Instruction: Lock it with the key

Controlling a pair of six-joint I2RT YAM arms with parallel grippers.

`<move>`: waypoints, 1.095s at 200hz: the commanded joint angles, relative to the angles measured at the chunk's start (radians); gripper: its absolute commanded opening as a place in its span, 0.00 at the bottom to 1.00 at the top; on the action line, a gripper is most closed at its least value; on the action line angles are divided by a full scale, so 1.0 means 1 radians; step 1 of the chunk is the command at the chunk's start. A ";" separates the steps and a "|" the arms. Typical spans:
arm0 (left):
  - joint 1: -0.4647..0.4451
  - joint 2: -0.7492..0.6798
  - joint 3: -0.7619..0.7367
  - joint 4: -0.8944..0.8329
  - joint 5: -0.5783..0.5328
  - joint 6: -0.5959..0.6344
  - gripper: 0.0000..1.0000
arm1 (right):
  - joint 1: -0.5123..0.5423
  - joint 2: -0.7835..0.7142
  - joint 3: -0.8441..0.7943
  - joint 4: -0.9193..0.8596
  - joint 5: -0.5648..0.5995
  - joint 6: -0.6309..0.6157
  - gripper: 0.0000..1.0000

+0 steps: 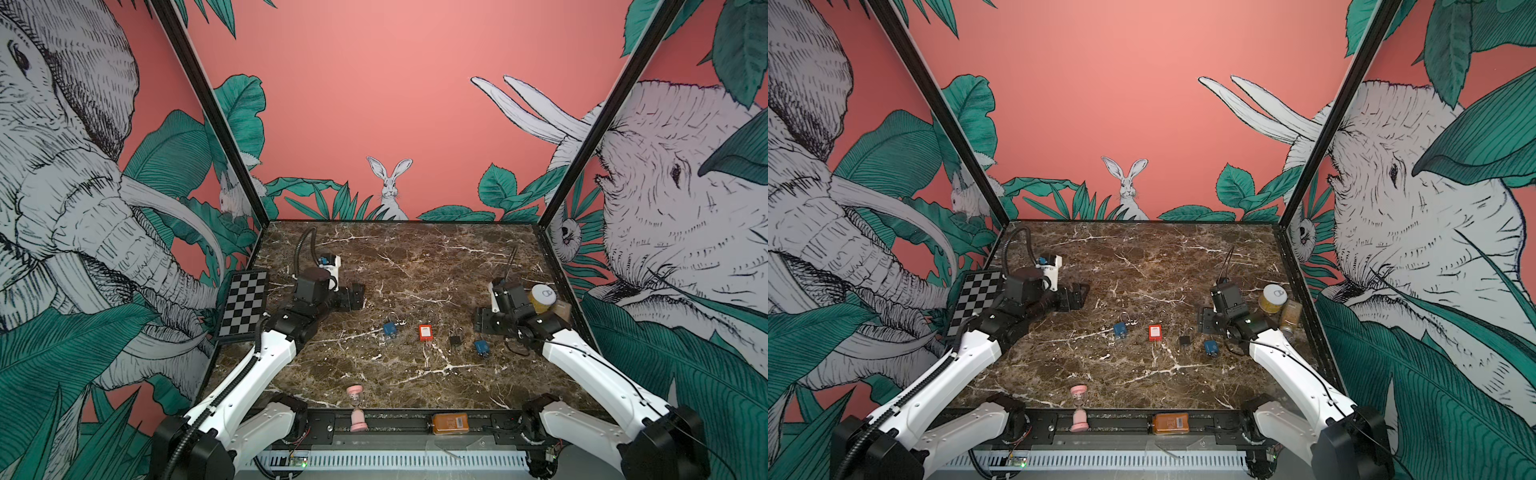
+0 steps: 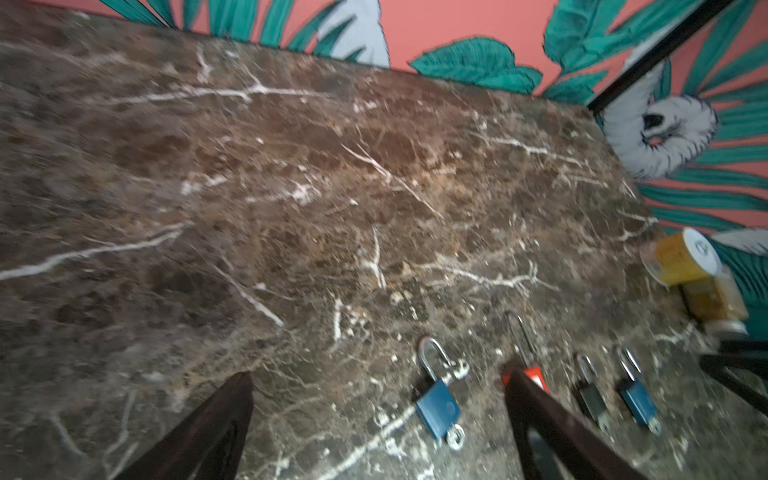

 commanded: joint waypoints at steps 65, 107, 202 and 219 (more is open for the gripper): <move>-0.131 0.150 0.038 0.006 0.069 -0.032 0.95 | 0.007 0.058 -0.122 0.058 -0.062 0.084 0.69; -0.132 0.163 0.037 0.011 0.086 -0.031 0.94 | 0.007 0.125 -0.115 0.046 -0.054 0.084 0.62; -0.136 0.165 0.021 0.025 0.091 -0.025 0.94 | 0.049 0.241 -0.089 0.036 -0.003 0.111 0.50; -0.137 0.166 0.020 0.025 0.092 -0.026 0.94 | 0.067 0.267 -0.071 0.025 0.021 0.109 0.47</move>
